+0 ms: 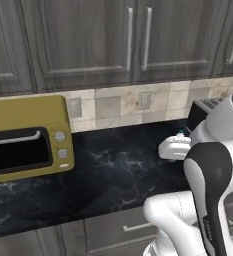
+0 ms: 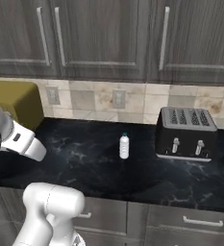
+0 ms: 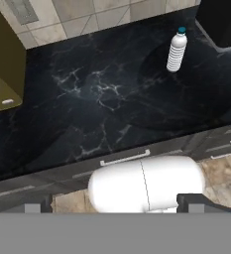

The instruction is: Take the bottled waters from the counter and place them in the freezer to freeze. Close the freezer door after placing the bottles.

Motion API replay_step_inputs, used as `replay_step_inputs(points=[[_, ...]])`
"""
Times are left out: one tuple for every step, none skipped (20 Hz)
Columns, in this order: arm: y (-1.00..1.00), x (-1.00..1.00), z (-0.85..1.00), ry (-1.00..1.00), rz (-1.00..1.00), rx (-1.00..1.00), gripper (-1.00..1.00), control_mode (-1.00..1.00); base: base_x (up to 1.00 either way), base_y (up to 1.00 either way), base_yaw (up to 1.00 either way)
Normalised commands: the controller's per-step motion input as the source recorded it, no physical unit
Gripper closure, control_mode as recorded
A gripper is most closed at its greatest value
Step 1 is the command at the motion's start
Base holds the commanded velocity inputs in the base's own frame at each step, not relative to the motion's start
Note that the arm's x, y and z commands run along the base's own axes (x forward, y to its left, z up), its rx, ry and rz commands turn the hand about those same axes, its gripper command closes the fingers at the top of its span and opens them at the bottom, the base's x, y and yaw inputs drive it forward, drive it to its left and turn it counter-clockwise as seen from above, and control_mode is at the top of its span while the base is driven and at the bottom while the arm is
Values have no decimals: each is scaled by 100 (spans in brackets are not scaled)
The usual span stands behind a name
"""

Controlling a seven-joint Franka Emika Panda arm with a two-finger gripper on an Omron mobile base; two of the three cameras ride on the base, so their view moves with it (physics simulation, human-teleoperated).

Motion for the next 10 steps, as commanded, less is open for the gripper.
replay_step_inputs(points=[[0,0,0,0,0,0,-100,100,18,-63,0],[0,0,0,0,0,0,-100,100,13,-53,-4],[0,0,0,0,0,0,-100,100,12,-39,-9],[0,0,0,0,0,0,-100,100,11,-22,-10],[0,0,0,0,0,0,-100,100,12,-14,-11],[0,0,0,0,0,0,-100,100,13,-5,-12],[0,0,0,0,0,0,-100,100,16,0,-12],[0,0,0,0,0,0,-100,100,0,17,0],[0,0,0,0,0,0,-100,100,0,5,0],[0,0,0,0,0,0,-100,100,0,0,0]])
